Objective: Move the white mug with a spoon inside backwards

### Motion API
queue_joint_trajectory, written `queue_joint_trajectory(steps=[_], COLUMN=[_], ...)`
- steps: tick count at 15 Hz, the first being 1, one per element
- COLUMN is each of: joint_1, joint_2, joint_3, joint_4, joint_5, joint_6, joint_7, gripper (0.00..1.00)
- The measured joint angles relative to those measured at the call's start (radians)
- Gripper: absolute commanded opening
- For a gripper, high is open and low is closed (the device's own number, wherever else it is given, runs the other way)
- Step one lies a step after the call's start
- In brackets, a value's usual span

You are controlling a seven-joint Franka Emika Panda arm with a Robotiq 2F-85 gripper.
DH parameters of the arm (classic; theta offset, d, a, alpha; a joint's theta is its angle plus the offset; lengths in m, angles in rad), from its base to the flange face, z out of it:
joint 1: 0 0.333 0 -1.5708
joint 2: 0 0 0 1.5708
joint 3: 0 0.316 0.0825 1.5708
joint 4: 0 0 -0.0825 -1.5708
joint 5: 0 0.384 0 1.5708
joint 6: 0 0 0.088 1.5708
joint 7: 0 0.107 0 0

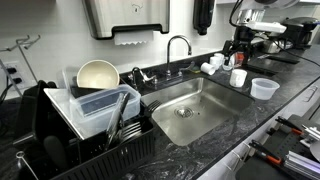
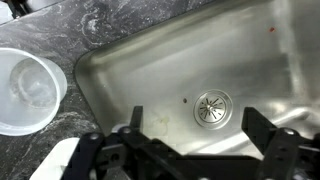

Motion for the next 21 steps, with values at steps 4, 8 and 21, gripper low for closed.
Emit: queue_joint_trajectory(steps=[4,8,21], joint_1=[0.002,-0.004,-0.086], joint_2=[0.0,0.02,0.258], joint_3=[0.0,-0.025,-0.086], joint_4=[0.0,0.0,0.001], joint_5=[0.0,0.017,-0.085], joint_6=[0.0,0.026,0.259], joint_7=[0.0,0.0,0.129], gripper=[1.0,1.0,1.0])
